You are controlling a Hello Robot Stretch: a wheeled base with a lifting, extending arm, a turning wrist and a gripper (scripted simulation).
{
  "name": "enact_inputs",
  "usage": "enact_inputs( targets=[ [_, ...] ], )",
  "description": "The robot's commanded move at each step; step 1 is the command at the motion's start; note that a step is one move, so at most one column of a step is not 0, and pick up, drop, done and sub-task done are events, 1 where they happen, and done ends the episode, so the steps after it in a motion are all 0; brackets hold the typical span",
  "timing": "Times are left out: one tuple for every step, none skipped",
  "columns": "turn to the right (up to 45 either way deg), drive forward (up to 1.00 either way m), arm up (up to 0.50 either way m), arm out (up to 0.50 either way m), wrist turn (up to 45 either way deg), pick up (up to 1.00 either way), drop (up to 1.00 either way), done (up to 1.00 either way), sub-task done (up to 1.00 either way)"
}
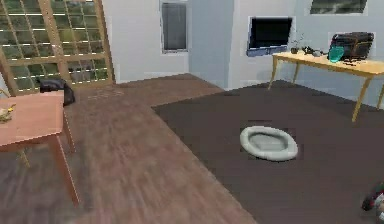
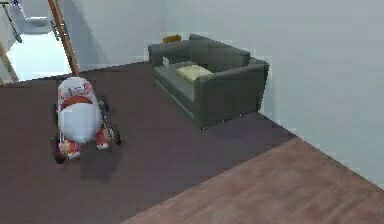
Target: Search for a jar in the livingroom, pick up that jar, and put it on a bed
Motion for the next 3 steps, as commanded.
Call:
enact_inputs(
  targets=[
    [0.0, 1.0, 0.0, 0.0, 0.0, 0.0, 0.0, 0.0, 0.0],
    [-6.0, 0.0, 0.0, 0.0, 0.0, 0.0, 0.0, 0.0, 0.0],
    [0.0, 0.85, 0.0, 0.0, 0.0, 0.0, 0.0, 0.0, 0.0]
  ],
)
